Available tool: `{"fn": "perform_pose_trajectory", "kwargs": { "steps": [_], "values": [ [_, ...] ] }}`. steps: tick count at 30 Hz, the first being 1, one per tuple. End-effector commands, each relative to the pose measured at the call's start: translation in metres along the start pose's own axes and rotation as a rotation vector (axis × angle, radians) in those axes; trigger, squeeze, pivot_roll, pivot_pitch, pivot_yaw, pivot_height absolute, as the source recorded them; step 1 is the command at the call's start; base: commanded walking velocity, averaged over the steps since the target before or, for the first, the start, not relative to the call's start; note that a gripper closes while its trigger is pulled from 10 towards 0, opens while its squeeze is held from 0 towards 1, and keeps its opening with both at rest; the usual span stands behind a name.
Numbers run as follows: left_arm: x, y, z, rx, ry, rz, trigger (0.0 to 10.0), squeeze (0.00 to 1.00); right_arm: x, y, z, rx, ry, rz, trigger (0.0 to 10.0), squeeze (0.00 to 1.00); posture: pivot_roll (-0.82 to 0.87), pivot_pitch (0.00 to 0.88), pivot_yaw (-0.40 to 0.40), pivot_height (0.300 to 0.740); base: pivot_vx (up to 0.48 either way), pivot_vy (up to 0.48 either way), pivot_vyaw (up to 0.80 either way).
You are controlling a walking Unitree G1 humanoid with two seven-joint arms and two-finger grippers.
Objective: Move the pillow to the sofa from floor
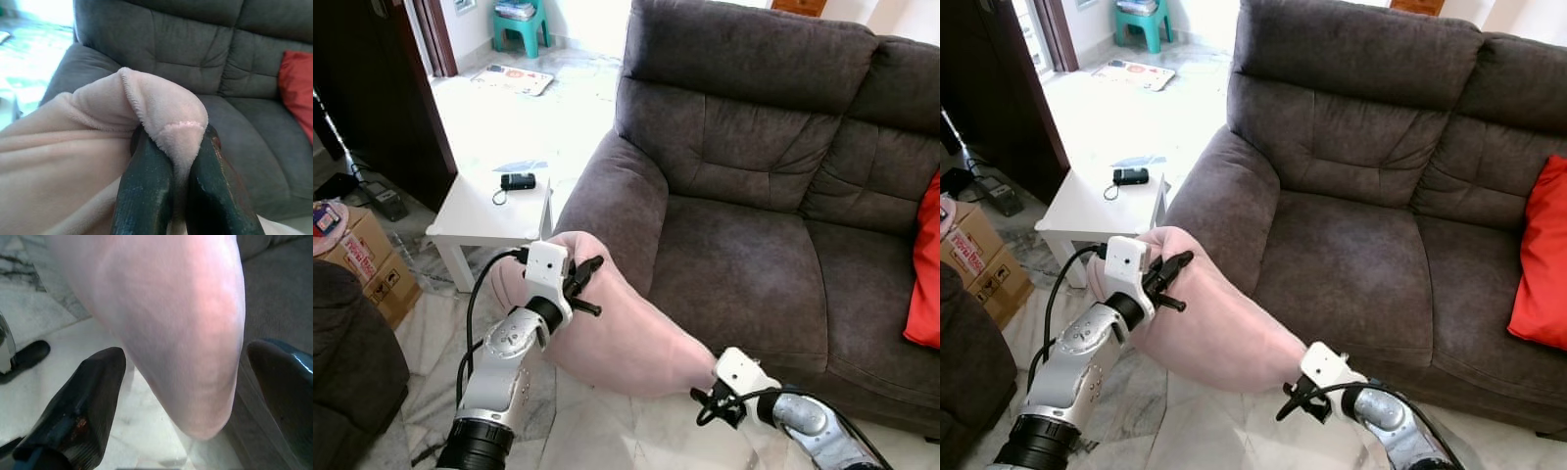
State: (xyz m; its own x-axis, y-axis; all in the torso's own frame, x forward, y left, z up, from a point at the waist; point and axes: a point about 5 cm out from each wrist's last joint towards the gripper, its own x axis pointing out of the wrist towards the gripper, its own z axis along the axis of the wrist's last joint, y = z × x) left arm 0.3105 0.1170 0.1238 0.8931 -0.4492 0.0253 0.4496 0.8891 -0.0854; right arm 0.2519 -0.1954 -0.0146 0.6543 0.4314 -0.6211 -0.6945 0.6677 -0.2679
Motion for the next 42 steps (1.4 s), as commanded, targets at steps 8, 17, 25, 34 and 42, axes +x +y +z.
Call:
{"fn": "perform_pose_trajectory", "kwargs": {
  "steps": [8, 17, 25, 34, 42],
  "values": [
    [0.006, -0.013, 0.034, 0.022, -0.143, -0.076, 10.0, 0.0, 0.0, -0.001, -0.003, -0.016, 0.021, -0.001, 0.0, 0.0, 0.04, 0.0, -0.093, 0.74, 0.0, 0.0, 0.0],
    [0.007, -0.013, 0.036, 0.012, -0.145, -0.082, 10.0, 0.0, 0.002, 0.002, -0.004, -0.006, 0.026, 0.009, 0.0, 0.0, 0.05, 0.0, -0.093, 0.74, 0.0, 0.0, 0.0],
    [0.006, -0.012, 0.033, 0.017, -0.133, -0.076, 10.0, 0.0, 0.002, 0.0, -0.001, -0.009, 0.009, 0.011, 0.0, 0.0, 0.04, 0.0, -0.091, 0.74, 0.0, 0.0, 0.0],
    [0.006, -0.011, 0.029, 0.031, -0.11, -0.076, 10.0, 0.0, 0.002, -0.001, -0.001, -0.026, 0.008, 0.007, 0.0, 0.0, 0.04, 0.0, -0.087, 0.74, 0.0, 0.0, 0.0],
    [0.005, -0.011, 0.022, 0.053, -0.075, -0.081, 10.0, 0.0, 0.0, -0.004, 0.001, -0.046, -0.009, 0.008, 0.0, 0.0, 0.04, 0.0, -0.084, 0.74, 0.0, 0.0, 0.0]
  ]
}}
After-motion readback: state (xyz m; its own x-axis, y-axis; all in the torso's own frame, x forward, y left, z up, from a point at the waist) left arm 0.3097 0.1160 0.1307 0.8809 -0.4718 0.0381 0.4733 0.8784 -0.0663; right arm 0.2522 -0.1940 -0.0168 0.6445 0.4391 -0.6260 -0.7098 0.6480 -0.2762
